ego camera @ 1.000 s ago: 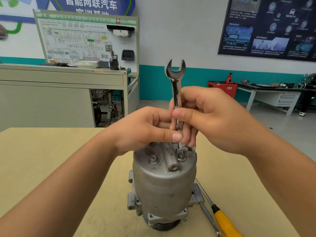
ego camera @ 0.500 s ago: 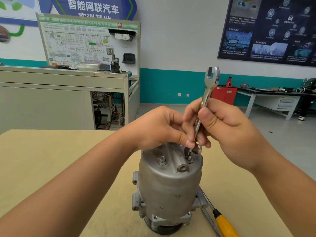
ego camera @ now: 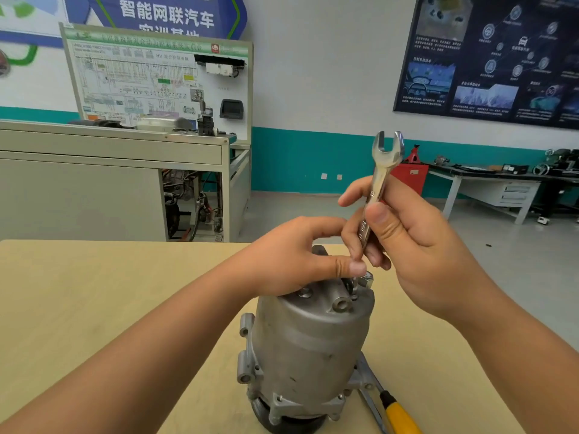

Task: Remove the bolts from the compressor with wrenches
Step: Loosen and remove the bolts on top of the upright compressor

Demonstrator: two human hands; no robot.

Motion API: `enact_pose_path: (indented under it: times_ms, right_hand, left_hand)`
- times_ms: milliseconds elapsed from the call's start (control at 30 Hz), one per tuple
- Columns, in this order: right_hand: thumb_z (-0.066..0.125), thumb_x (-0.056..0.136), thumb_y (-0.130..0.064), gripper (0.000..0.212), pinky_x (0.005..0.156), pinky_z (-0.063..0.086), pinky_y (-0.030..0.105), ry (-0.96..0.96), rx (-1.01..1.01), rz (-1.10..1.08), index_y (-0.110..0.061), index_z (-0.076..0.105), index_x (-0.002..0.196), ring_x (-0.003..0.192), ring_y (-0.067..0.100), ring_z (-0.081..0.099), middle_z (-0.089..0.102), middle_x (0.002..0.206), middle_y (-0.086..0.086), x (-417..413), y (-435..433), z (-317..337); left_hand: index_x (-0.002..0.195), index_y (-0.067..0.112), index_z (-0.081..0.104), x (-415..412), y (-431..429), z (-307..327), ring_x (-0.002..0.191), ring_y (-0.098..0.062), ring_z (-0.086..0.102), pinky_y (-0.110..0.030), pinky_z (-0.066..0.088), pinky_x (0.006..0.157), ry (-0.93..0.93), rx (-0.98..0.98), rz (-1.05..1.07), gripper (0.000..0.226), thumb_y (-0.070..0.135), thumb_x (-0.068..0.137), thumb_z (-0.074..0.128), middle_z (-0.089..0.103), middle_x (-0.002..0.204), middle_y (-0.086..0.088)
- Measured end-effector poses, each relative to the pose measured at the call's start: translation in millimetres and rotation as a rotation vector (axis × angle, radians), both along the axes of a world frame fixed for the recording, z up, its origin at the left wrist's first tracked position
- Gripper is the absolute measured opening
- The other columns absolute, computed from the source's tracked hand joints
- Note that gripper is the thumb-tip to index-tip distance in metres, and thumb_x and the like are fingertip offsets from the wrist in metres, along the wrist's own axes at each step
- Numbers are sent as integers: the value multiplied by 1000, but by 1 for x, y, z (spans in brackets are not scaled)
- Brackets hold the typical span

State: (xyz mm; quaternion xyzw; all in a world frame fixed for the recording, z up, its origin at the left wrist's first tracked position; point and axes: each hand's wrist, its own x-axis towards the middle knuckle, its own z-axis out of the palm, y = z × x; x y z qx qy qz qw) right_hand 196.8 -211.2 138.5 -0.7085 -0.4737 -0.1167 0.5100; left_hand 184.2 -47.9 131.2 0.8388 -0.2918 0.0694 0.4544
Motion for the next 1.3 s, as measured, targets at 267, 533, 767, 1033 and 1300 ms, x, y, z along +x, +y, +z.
enact_pose_path:
  times_ms: [267,533,767,1033,1300]
  right_hand:
    - [34,96,-30,22,55,37,11,-4,-20,75,-23,51,108,53,4,46,53,68,10,-12,10,3]
    - [36,95,-18,26,56,36,9,-48,-122,104,-25,49,117,51,2,48,55,70,8,-25,14,9]
    - [35,94,-22,22,38,34,19,101,-61,104,-13,52,105,32,8,37,58,69,13,-22,12,11]
    - [34,94,-25,24,51,44,23,69,40,32,-16,56,98,51,15,53,65,69,4,-9,11,4]
    - [35,93,-29,17,58,41,16,132,62,106,-20,49,90,59,13,55,67,66,2,-2,17,4]
  left_hand:
    - [75,67,32,-21,5,-5,107,-13,53,-40,43,96,35,405,249,38,87,45,42,56,108,15]
    - [130,25,28,-39,25,-28,121,-18,37,-43,36,104,9,505,367,113,91,40,44,42,125,4]
    - [141,34,21,-37,24,-32,117,-6,36,-34,34,103,-40,494,394,114,88,43,43,40,128,16]
    - [140,38,15,-37,25,-35,105,0,29,-25,30,93,-60,494,425,115,89,39,39,31,112,22]
    - [139,38,18,-38,24,-35,108,-2,33,-27,31,97,-70,479,424,115,90,39,38,34,113,22]
